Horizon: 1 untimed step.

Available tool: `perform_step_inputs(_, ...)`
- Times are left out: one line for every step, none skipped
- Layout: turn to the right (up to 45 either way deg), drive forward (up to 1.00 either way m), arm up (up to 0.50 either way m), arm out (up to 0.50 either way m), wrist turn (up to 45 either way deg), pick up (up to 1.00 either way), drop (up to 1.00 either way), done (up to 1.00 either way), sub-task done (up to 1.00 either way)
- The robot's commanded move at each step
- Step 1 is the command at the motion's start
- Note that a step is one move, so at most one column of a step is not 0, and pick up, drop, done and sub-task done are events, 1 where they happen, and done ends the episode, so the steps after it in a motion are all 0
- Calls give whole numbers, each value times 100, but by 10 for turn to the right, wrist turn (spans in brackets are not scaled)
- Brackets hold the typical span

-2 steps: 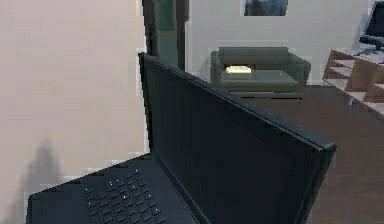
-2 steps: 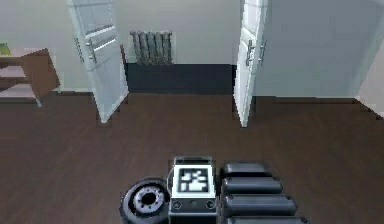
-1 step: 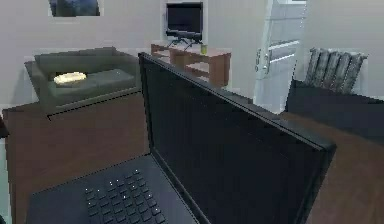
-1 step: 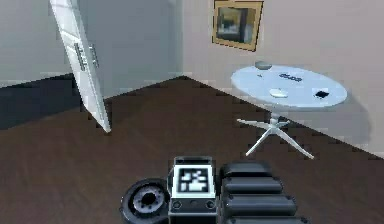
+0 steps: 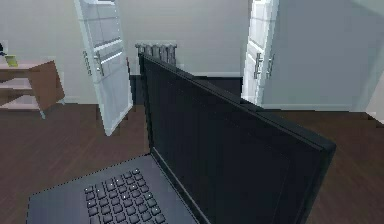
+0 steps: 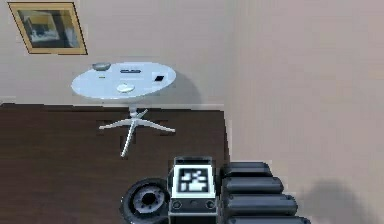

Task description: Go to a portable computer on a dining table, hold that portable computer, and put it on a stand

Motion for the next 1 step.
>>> perform_step_inputs(30,0,0,0,0,0,0,0,0)
